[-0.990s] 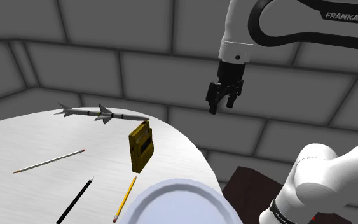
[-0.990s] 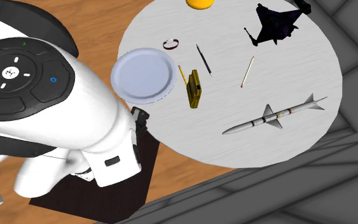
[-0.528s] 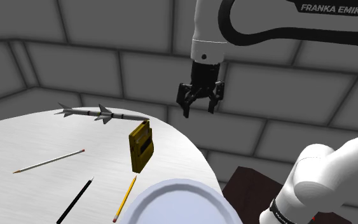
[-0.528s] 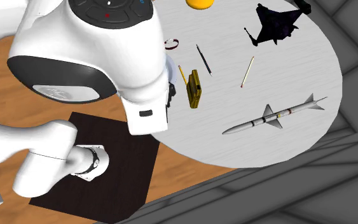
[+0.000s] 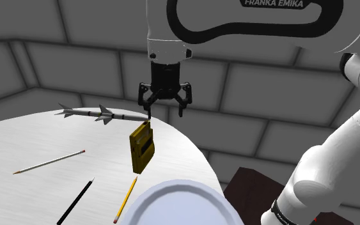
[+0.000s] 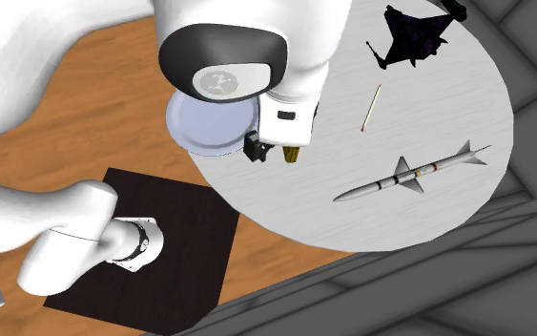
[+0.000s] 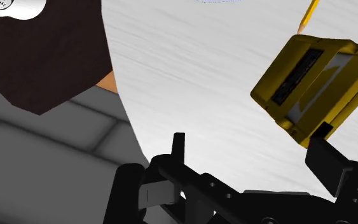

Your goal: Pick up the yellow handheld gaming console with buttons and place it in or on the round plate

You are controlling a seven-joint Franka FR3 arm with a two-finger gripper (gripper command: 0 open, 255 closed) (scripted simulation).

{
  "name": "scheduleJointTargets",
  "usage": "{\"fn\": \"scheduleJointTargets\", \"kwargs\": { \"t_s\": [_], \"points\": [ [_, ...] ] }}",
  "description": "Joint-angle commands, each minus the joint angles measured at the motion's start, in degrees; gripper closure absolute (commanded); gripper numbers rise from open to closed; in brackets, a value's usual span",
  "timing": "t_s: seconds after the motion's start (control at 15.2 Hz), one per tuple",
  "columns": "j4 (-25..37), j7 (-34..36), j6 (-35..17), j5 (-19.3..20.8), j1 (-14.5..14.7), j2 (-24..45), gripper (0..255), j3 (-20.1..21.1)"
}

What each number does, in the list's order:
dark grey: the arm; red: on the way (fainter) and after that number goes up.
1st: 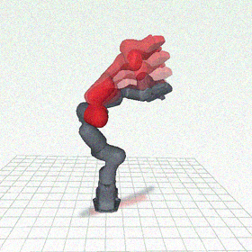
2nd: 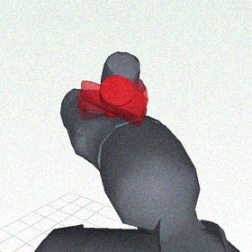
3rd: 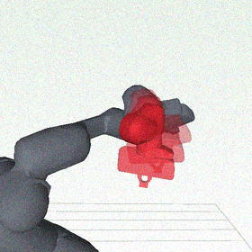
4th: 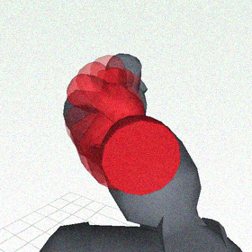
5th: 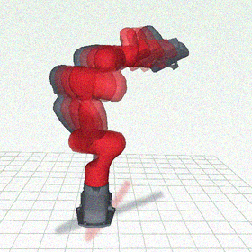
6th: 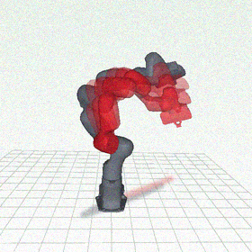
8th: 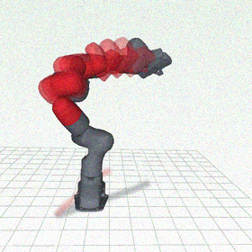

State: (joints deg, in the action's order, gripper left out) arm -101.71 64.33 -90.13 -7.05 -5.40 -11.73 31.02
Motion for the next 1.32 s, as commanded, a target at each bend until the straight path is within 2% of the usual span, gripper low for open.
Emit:
{"fn": "scheduleJointTargets", "kwargs": {
  "t_s": [0.0,0.13,0.2,0.66,1.19,1.25],
  "points": [
    [5.13,6.82,0.65,2.36,-0.20,5.35,0,2.36],
    [11.07,13.47,1.62,5.68,0.51,11.60,0,4.39],
    [11.34,13.76,1.67,5.84,0.72,11.89,0,4.30],
    [3.77,13.02,-4.49,4.87,0.58,10.18,0,3.95],
    [3.78,13.02,-4.48,4.87,0.58,10.18,0,3.95],
    [3.78,13.02,-4.48,4.87,0.58,10.18,255,3.95]
  ]
}}
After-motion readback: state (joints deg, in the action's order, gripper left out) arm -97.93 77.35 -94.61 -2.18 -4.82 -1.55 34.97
